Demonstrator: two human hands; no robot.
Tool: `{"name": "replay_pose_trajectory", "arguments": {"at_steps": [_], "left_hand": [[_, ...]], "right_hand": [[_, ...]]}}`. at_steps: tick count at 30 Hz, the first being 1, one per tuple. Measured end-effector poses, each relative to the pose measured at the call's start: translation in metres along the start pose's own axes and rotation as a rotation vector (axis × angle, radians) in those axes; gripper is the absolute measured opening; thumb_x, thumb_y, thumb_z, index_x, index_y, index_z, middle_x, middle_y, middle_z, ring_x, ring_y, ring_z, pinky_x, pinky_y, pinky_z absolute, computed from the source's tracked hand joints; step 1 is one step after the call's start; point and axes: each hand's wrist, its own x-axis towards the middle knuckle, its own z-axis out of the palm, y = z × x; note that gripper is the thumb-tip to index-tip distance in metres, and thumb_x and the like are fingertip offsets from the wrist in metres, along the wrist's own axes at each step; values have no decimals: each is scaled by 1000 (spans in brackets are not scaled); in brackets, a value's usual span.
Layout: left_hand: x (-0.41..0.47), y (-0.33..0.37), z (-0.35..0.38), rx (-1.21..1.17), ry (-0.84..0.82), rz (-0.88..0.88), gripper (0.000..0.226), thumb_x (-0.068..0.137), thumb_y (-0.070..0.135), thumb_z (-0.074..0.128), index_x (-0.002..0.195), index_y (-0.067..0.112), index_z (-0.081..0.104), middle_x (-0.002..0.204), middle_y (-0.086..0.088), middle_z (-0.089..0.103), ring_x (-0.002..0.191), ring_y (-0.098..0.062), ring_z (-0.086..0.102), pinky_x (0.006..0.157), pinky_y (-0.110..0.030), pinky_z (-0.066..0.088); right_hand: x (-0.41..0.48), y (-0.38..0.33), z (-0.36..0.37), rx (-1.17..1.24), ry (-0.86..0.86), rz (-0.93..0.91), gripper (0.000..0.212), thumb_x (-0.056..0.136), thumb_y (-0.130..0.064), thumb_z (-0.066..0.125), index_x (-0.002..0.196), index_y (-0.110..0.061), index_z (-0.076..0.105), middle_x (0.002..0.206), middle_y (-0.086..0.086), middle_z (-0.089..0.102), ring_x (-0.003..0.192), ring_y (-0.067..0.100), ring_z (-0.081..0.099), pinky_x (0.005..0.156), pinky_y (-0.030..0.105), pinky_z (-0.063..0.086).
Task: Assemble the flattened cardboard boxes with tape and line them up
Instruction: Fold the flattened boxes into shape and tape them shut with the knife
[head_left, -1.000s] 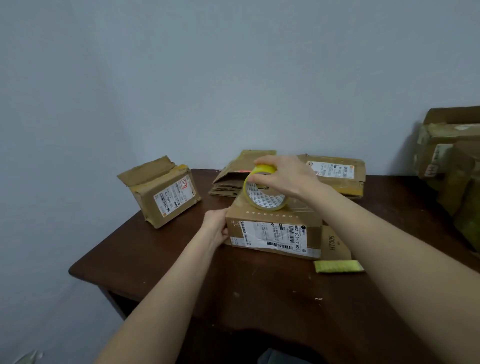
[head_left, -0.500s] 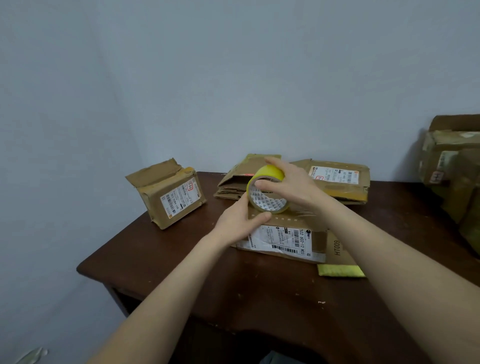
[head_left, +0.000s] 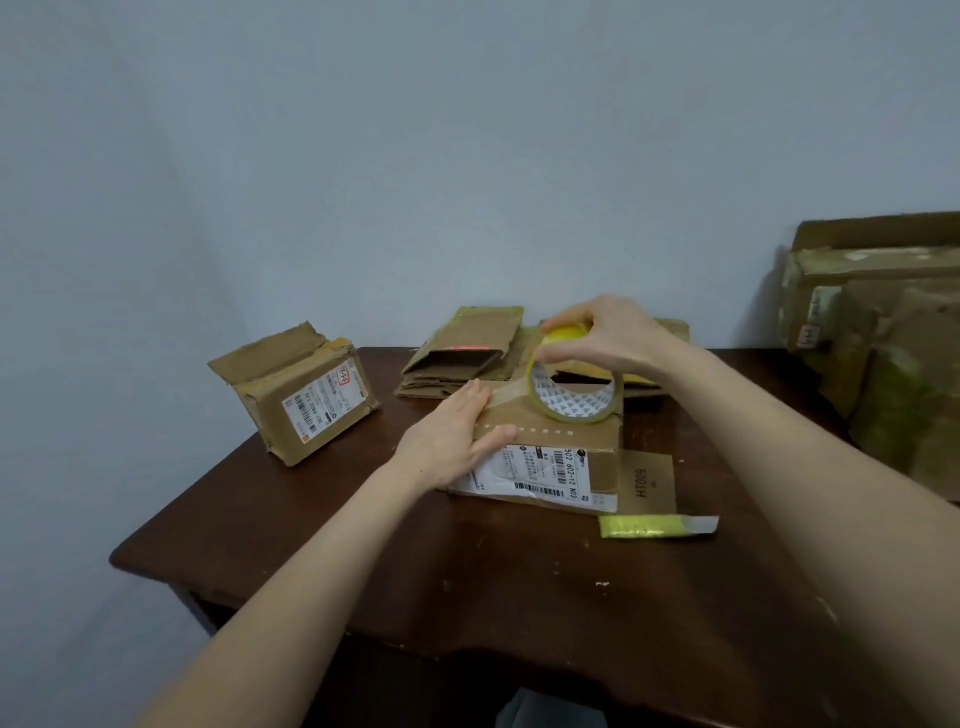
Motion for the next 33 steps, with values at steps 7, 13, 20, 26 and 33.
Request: {"name": "replay_pose_trajectory", "arguments": {"at_steps": [7, 13, 20, 26, 33], "left_hand": [[0, 5, -7, 133, -59, 46, 80, 88, 68, 26, 153, 23, 10, 160, -4, 11, 147, -13, 4, 120, -39, 8], [12, 55, 7, 254, 0, 148, 116, 64, 90, 17, 149, 11, 22, 156, -9, 24, 144, -21, 19, 118, -39, 18], [14, 57, 19, 241, 35, 152, 118, 62, 94, 13, 147, 14, 29, 155, -4, 29, 144, -21, 21, 117, -38, 20], [6, 58, 12, 233, -20, 159, 93, 82, 72, 39, 153, 18, 14, 160, -3, 10, 147, -21, 10, 119, -35, 11], [9, 56, 10, 276, -52, 157, 89, 83, 71, 34, 153, 22, 10, 161, -3, 7, 147, -21, 10, 119, -36, 11]], "right_hand": [[-8, 7, -13, -125, -24, 52, 59, 76, -55, 71, 126, -27, 60, 124, -3, 58, 115, 16, 50, 91, 29, 40], [-40, 33, 22, 430, 211, 160, 47, 85, -39, 70, 119, -14, 49, 107, -2, 59, 99, 13, 56, 77, 24, 43], [-51, 43, 22, 824, 224, 177, 44, 69, -21, 83, 107, -19, 60, 88, 0, 69, 75, 13, 65, 75, 35, 51], [-51, 40, -2, 572, 248, 160, 30, 72, -22, 82, 93, -30, 62, 83, -3, 64, 71, 8, 61, 68, 23, 49], [-91, 79, -36, 379, 175, 207, 24, 76, -25, 80, 98, -26, 72, 96, -11, 69, 90, 1, 63, 75, 12, 46]]}}
